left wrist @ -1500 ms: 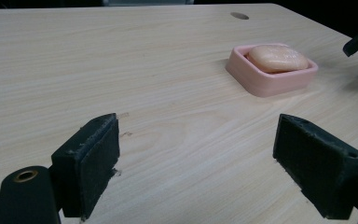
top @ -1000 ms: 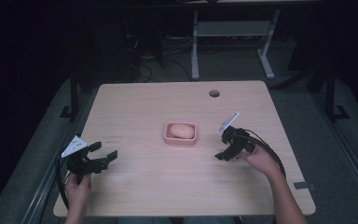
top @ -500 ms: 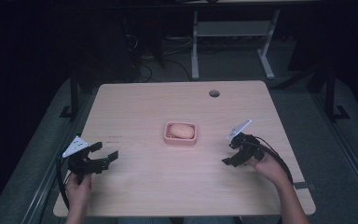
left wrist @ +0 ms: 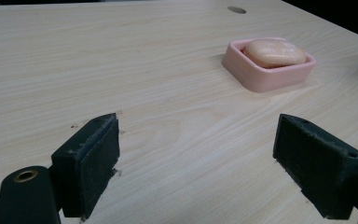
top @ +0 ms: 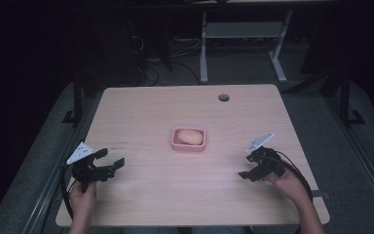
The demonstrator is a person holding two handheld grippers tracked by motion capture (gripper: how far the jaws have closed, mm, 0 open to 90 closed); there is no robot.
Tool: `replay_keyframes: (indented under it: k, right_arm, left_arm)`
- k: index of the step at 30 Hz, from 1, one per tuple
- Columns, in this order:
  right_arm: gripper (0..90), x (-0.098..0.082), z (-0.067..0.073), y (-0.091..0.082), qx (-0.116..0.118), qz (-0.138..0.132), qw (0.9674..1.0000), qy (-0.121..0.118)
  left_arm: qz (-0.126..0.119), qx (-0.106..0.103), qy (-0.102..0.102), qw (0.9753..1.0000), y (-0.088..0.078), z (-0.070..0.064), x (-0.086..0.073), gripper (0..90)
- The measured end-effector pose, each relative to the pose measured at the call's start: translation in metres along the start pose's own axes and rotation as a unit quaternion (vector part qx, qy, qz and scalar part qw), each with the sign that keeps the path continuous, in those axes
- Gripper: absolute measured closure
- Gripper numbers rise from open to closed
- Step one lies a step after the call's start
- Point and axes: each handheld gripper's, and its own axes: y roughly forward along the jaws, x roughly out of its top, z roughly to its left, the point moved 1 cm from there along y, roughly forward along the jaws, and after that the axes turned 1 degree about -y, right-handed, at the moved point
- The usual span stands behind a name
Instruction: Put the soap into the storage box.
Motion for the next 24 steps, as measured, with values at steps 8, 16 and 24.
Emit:
replay_keyframes:
  k: [8, 16, 24]
  right_arm:
    - [25.2, -0.019, 0.004, -0.007, -0.005, -0.018, 0.9997, 0.014]
    - [25.1, -0.036, 0.014, -0.013, -0.014, -0.034, 0.9990, 0.026]
    - [24.4, -0.057, 0.035, -0.023, -0.039, -0.066, 0.9963, 0.039]
  left_arm:
    - [0.007, -0.004, 0.009, 0.9999, 0.004, -0.003, 0.000, 14.3]
    - [0.010, -0.006, 0.008, 0.9999, 0.010, -0.006, 0.001, 14.3]
    - [0.020, -0.009, 0.022, 0.9995, 0.015, -0.009, 0.001, 14.2]
